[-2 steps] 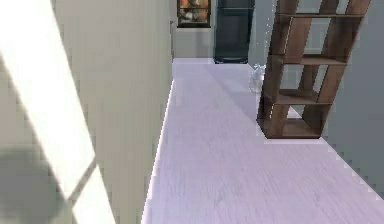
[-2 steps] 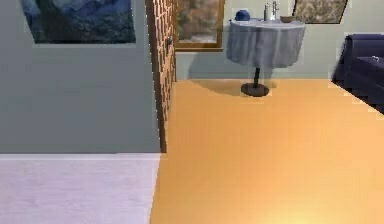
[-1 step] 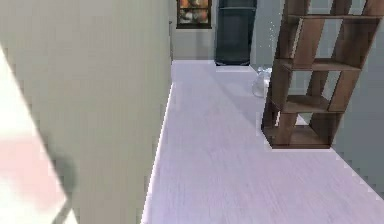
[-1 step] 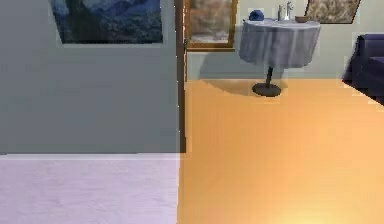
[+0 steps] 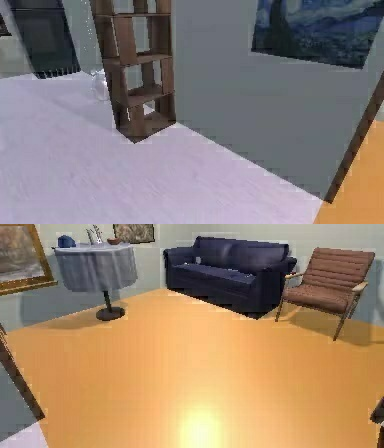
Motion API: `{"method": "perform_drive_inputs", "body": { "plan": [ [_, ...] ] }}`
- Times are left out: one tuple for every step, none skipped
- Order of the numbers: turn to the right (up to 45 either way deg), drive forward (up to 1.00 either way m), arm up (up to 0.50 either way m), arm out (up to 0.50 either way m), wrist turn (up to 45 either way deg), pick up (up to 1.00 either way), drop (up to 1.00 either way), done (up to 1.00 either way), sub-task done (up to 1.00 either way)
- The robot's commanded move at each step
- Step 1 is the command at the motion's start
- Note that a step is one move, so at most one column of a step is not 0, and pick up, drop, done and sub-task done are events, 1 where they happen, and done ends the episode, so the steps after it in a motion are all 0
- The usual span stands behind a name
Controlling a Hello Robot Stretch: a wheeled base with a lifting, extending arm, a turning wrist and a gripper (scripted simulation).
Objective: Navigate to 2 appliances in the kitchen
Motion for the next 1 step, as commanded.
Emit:
{"method": "perform_drive_inputs", "body": {
  "plan": [
    [42.0, 0.0, 0.0, 0.0, 0.0, 0.0, 0.0, 0.0, 0.0]
  ]
}}
